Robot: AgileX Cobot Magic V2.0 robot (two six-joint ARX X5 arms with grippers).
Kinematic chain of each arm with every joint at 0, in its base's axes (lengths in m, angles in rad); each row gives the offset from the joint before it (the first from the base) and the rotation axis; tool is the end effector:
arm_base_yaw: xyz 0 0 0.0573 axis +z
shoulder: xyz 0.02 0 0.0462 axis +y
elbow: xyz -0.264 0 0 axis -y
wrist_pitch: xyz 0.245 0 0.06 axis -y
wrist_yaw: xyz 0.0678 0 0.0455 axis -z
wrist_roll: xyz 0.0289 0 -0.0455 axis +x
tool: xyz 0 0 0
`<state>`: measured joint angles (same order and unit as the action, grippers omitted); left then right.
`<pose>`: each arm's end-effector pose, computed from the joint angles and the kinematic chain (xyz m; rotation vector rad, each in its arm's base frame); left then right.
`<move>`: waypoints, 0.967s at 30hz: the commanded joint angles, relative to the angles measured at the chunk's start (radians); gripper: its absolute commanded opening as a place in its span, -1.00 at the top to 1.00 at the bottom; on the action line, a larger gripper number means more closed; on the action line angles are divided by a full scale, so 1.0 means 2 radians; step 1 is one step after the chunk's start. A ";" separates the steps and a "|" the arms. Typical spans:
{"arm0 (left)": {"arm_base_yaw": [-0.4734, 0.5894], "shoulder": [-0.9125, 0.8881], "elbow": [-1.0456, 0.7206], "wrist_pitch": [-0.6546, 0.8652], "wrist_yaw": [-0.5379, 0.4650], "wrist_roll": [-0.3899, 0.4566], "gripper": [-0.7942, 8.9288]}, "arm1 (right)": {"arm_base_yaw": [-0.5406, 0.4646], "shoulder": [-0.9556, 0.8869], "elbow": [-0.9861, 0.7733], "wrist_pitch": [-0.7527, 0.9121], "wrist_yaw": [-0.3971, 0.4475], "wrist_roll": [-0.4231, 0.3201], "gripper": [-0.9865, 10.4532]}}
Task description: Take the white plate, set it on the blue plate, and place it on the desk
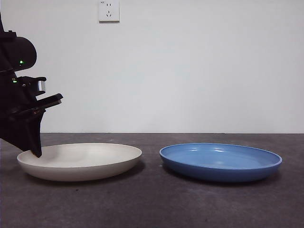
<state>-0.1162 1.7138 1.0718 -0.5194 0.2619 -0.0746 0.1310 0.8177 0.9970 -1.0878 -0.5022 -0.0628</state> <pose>0.3248 -0.0454 0.1783 -0.1502 1.1771 -0.2910 0.1242 0.0304 0.3254 0.1138 0.8875 0.6162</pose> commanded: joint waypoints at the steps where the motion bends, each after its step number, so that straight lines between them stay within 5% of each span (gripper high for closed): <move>1: 0.000 -0.011 0.012 0.010 0.001 -0.014 0.82 | 0.002 0.002 0.010 0.004 -0.001 0.004 0.01; 15: -0.040 -0.117 0.038 0.001 0.040 -0.078 0.82 | 0.002 0.002 0.010 0.006 0.003 0.011 0.01; 29: -0.189 -0.005 0.138 0.019 -0.001 -0.113 0.82 | 0.002 -0.002 0.010 0.009 0.003 0.024 0.01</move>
<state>-0.4797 1.6684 1.3075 -0.4900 0.2600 -0.2821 0.1310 0.8112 0.9970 -1.0801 -0.4973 -0.0288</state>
